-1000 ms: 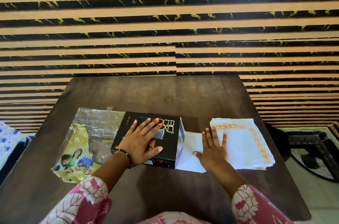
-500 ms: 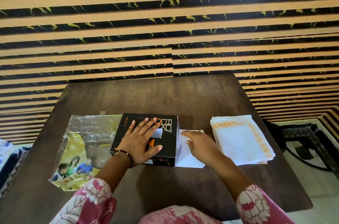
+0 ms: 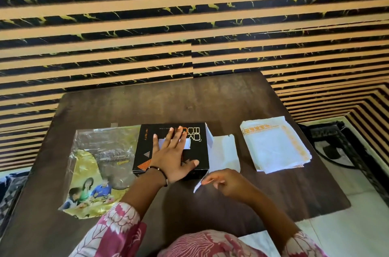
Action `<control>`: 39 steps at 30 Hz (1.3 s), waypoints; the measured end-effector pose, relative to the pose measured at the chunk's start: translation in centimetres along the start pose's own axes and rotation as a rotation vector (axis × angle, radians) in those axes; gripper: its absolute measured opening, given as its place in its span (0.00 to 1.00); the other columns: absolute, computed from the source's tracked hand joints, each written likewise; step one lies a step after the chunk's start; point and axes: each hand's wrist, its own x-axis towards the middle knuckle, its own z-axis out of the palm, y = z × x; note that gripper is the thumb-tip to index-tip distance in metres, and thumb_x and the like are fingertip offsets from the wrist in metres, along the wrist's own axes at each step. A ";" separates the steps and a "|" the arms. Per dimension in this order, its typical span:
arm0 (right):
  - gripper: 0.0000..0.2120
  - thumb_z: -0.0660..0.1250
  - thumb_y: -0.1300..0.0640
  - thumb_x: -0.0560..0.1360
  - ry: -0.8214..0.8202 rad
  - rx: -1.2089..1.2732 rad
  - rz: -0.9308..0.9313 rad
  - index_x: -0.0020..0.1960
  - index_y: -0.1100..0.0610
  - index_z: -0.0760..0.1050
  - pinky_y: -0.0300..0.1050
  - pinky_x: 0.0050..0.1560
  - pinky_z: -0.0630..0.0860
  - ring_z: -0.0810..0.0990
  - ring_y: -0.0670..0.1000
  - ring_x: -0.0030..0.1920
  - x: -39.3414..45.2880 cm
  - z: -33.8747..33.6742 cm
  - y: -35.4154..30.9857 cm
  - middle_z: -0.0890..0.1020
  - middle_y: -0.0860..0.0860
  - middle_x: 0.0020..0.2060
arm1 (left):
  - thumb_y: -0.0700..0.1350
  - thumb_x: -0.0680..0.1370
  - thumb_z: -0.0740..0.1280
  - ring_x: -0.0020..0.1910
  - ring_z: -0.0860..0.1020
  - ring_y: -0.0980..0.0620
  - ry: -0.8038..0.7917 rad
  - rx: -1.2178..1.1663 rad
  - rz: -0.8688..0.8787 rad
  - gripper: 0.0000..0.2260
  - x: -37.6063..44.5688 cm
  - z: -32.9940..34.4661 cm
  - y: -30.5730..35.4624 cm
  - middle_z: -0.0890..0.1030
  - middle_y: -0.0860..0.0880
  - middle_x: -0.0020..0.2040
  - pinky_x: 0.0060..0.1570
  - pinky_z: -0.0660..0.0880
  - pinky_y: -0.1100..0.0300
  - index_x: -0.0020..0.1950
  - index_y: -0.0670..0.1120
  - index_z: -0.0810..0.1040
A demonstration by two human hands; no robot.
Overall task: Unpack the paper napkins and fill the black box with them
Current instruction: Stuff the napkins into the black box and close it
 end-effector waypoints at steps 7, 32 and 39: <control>0.08 0.62 0.68 0.74 0.108 0.176 0.089 0.48 0.66 0.80 0.27 0.43 0.75 0.81 0.45 0.41 0.5 0.4 0.2 0.84 0.56 0.44 | 0.79 0.58 0.47 0.72 0.32 0.54 -0.049 0.105 0.133 0.56 -0.4 0.3 0.8 0.34 0.50 0.75 0.68 0.30 0.43 0.74 0.45 0.37; 0.13 0.53 0.54 0.80 0.348 0.512 0.359 0.61 0.55 0.70 0.45 0.56 0.68 0.73 0.53 0.57 12.3 -3.3 -4.0 0.75 0.54 0.56 | 0.64 0.73 0.57 0.75 0.35 0.48 -0.060 0.105 0.197 0.43 -0.1 0.3 0.4 0.38 0.45 0.77 0.72 0.35 0.39 0.74 0.42 0.38; 0.13 0.52 0.54 0.81 0.373 0.473 0.329 0.60 0.55 0.70 0.45 0.53 0.70 0.73 0.51 0.52 12.1 -3.4 -4.3 0.76 0.55 0.55 | 0.67 0.71 0.57 0.75 0.34 0.48 -0.066 0.091 0.179 0.45 0.3 0.0 0.6 0.37 0.45 0.77 0.72 0.37 0.40 0.74 0.43 0.38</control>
